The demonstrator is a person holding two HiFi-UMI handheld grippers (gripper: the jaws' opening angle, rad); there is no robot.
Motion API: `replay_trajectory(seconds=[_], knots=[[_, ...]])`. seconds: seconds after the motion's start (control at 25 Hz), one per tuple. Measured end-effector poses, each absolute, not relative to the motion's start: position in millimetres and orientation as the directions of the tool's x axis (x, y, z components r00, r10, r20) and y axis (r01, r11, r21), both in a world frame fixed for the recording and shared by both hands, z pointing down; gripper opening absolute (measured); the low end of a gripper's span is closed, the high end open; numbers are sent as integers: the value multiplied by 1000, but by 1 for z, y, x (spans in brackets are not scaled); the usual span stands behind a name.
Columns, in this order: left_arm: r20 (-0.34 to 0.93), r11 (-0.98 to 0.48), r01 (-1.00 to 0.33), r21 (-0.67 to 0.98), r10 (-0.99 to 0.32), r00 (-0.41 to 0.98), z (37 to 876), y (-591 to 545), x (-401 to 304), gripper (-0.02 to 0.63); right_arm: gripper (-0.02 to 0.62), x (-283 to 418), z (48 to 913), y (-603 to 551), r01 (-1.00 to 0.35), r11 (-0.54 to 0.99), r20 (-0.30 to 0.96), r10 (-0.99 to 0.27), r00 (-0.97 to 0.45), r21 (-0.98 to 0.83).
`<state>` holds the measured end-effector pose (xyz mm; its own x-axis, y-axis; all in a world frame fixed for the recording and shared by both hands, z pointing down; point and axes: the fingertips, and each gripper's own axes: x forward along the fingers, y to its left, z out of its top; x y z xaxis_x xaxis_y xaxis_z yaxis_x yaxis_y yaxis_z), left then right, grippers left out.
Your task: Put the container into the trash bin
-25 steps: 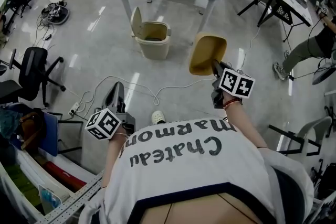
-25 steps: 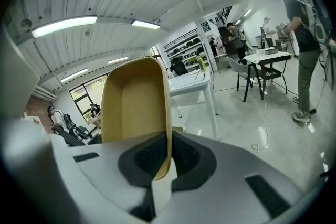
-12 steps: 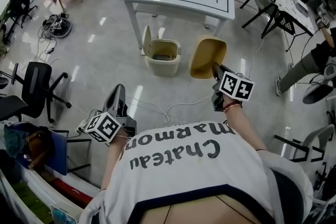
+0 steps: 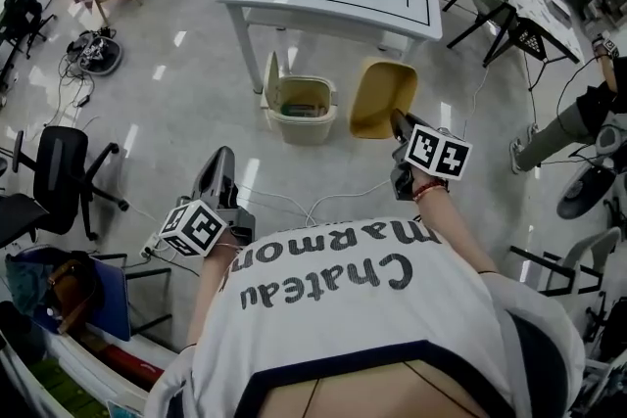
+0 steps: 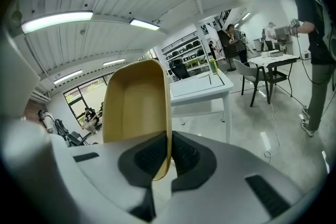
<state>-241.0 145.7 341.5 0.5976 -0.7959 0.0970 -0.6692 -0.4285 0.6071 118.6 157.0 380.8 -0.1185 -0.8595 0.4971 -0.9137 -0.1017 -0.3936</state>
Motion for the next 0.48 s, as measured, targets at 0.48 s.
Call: replay_trajectory(seconds=[0.48], knots=[[137,-431,-623,653,-742,657,378,125,-197,21,32,141,421,154,-921,-148,596,-796,-106,-361]])
